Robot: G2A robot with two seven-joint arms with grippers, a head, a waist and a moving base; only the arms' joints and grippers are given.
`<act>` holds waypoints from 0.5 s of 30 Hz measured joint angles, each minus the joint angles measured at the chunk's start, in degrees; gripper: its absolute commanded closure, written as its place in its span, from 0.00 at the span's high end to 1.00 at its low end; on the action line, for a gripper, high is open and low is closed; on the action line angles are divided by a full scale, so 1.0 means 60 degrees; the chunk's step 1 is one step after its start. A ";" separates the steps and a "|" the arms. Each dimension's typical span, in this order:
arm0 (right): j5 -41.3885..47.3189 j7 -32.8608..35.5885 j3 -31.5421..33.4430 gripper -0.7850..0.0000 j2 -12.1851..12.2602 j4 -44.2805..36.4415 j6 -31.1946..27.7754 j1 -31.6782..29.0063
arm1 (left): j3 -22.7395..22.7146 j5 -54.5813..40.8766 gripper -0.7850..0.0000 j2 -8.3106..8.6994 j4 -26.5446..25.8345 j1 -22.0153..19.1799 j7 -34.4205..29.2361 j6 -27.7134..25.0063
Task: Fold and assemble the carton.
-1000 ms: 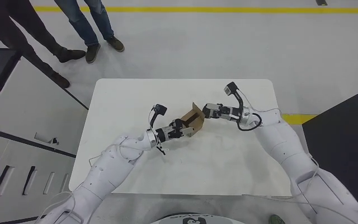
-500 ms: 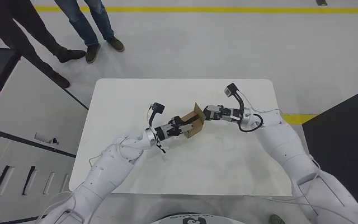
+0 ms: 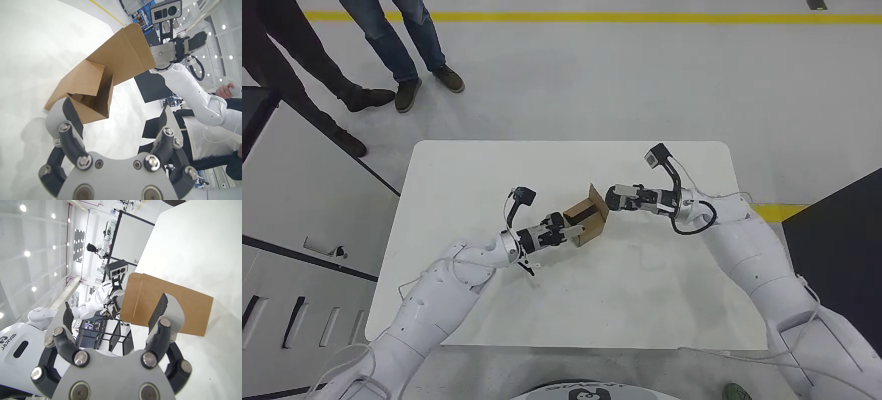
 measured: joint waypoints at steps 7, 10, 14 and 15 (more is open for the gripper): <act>0.0052 0.0156 -0.0119 1.00 -0.0047 0.0061 0.0155 0.0003 | 0.0147 -0.0017 1.00 -0.0111 0.0433 -0.0274 0.0258 -0.0202; 0.0055 0.0194 -0.0138 1.00 -0.0052 0.0071 0.0193 -0.0012 | 0.0184 -0.0064 1.00 -0.0142 0.0560 -0.0347 0.0262 -0.0282; 0.0081 0.0249 -0.0158 1.00 -0.0057 0.0068 0.0249 -0.0047 | 0.0231 -0.0085 1.00 -0.0182 0.0675 -0.0450 0.0250 -0.0354; 0.0084 0.0259 -0.0161 1.00 -0.0058 0.0071 0.0259 -0.0052 | 0.0242 -0.0085 1.00 -0.0190 0.0696 -0.0471 0.0239 -0.0364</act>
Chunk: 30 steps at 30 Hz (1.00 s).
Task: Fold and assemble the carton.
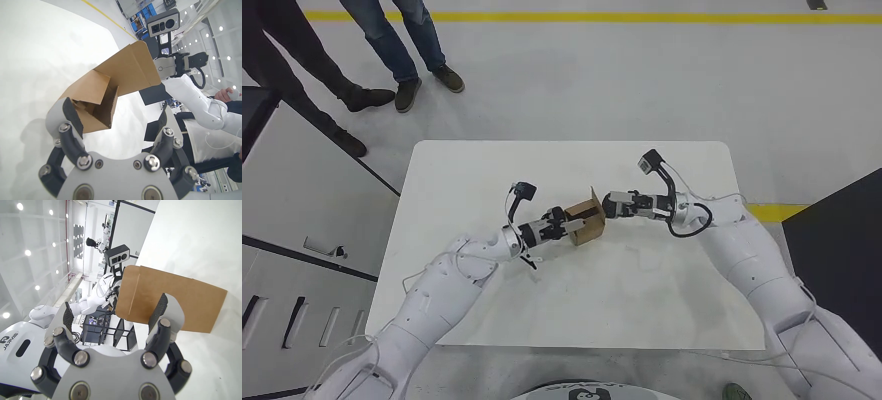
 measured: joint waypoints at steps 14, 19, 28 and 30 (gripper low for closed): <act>-0.0050 -0.0034 0.0080 1.00 0.0024 0.0009 -0.0034 -0.0001 | -0.0059 -0.0183 0.71 -0.0006 -0.0096 0.0007 -0.0213 -0.0056; -0.0050 -0.0034 0.0080 1.00 0.0024 0.0009 -0.0034 -0.0001 | -0.0341 -0.0905 0.00 0.0061 -0.0158 0.0207 -0.0561 0.0121; -0.0050 -0.0034 0.0080 1.00 0.0024 0.0009 -0.0034 -0.0001 | -0.0428 -0.1074 0.00 0.0090 -0.0299 0.0315 -0.0744 0.0077; -0.0050 -0.0034 0.0080 1.00 0.0024 0.0009 -0.0034 -0.0001 | -0.0502 -0.1359 0.00 0.0093 -0.0150 0.0377 -0.0749 0.0242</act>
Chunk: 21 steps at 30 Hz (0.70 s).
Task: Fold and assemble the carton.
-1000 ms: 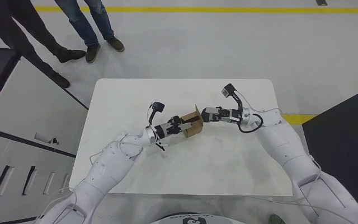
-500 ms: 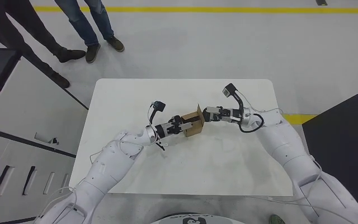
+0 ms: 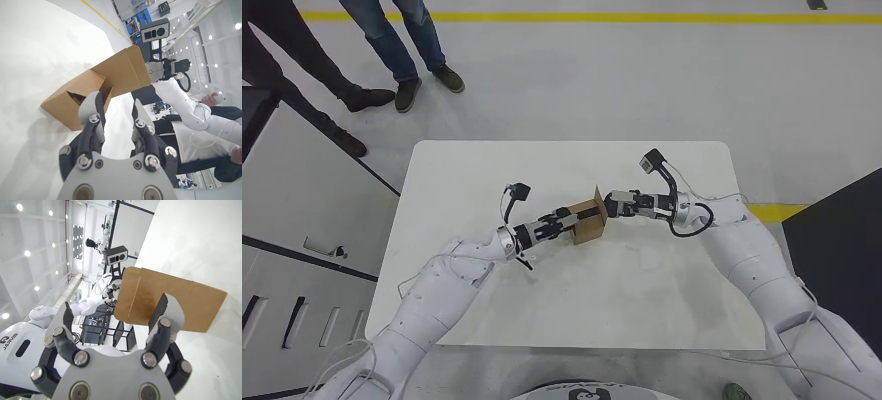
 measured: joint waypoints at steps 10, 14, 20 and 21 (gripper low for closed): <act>0.0000 0.0000 0.0000 1.00 0.0000 0.0000 0.0000 0.0000 | -0.0026 -0.0935 0.00 -0.0083 0.1031 -0.0210 -0.0351 0.0438; 0.0000 0.0000 0.0000 1.00 0.0000 0.0000 0.0000 0.0000 | 0.0425 -0.1021 0.00 -0.0298 0.1602 -0.0591 -0.0059 0.0904; 0.0000 0.0000 0.0000 1.00 0.0000 0.0000 0.0000 0.0000 | 0.0449 -0.0914 0.00 -0.0311 0.1578 -0.0566 0.0021 0.0977; -0.0001 -0.0001 0.0000 1.00 0.0000 -0.0001 0.0000 -0.0001 | 0.0442 -0.0915 0.00 -0.0312 0.1549 -0.0543 0.0029 0.1028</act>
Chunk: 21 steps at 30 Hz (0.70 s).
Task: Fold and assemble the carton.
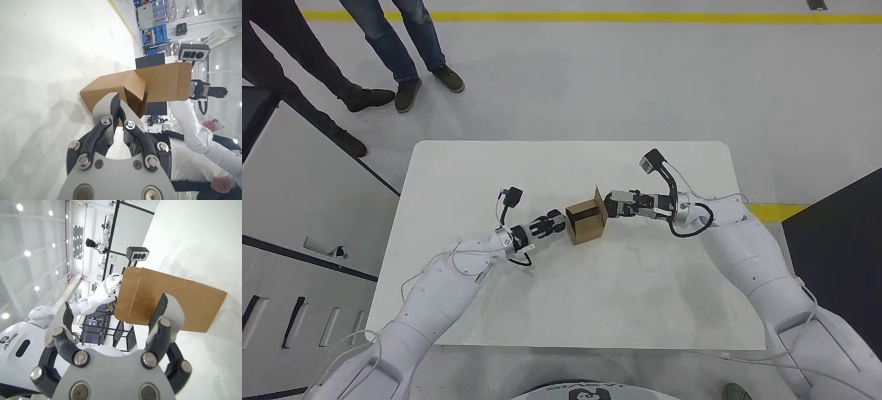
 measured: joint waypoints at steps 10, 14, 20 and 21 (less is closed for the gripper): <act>-0.1843 -0.0819 0.0408 1.00 0.0292 -0.1160 0.1105 -0.0090 | -0.0053 -0.0135 0.00 -0.0033 -0.0028 0.0044 -0.0200 0.0138; -0.1869 -0.0835 0.0428 1.00 0.0303 -0.1201 0.1098 -0.0102 | -0.0064 -0.0167 0.00 -0.0042 0.0002 0.0031 -0.0238 0.0155; -0.2636 -0.1327 0.0395 1.00 0.0353 -0.1684 0.1386 -0.0078 | -0.0063 -0.0166 0.00 -0.0041 0.0000 0.0032 -0.0237 0.0154; -0.3024 -0.1463 0.0405 1.00 0.0378 -0.1890 0.1523 -0.0079 | -0.0063 -0.0166 0.00 -0.0041 0.0000 0.0032 -0.0236 0.0154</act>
